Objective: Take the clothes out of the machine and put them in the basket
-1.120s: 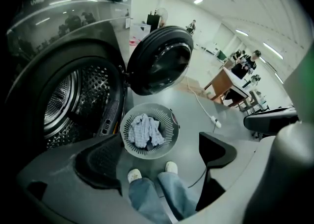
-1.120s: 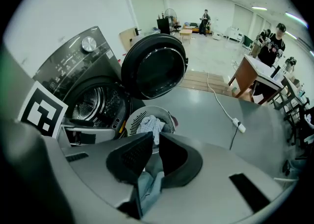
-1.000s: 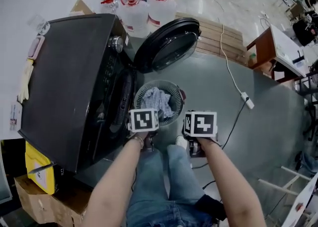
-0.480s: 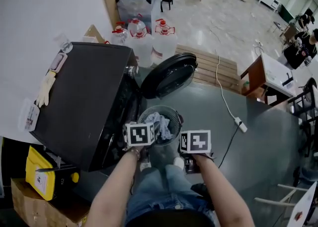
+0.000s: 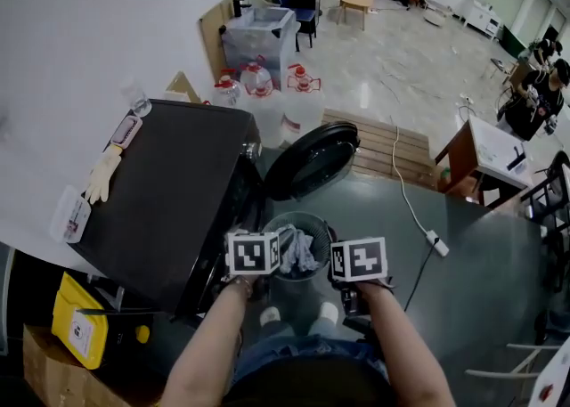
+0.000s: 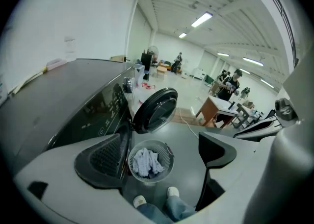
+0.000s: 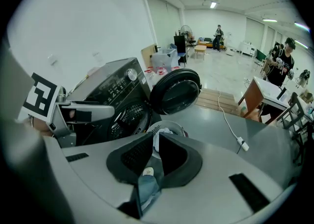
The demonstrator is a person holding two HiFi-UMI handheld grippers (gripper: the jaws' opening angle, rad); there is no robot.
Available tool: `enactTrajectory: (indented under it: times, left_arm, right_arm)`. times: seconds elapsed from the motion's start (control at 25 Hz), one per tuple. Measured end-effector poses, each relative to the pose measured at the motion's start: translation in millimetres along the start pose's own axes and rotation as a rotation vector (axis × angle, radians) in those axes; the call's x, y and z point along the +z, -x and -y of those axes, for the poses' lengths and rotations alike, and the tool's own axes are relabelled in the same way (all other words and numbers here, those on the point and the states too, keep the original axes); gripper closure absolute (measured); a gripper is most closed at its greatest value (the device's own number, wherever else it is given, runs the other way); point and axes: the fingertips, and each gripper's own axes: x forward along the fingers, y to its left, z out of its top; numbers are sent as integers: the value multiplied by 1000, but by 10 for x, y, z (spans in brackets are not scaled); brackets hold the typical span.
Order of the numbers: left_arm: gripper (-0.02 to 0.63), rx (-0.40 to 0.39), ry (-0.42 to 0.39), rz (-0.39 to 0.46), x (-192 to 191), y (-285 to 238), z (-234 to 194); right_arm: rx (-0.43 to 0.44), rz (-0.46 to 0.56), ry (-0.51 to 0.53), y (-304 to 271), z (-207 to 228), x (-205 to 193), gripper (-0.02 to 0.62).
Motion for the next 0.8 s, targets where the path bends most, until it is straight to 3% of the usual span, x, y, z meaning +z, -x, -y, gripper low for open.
enactTrajectory:
  times: [0.32, 0.6, 0.8]
  left_arm:
    - [109, -2, -43, 95, 416, 259, -132]
    - [109, -54, -54, 268, 932, 624, -129]
    - [109, -85, -133, 415, 1408, 936, -30]
  right_arm:
    - [28, 125, 33, 181, -125, 384, 555]
    - [56, 360, 59, 646, -51, 1004, 555]
    - [48, 530, 114, 1076, -45, 1451, 555]
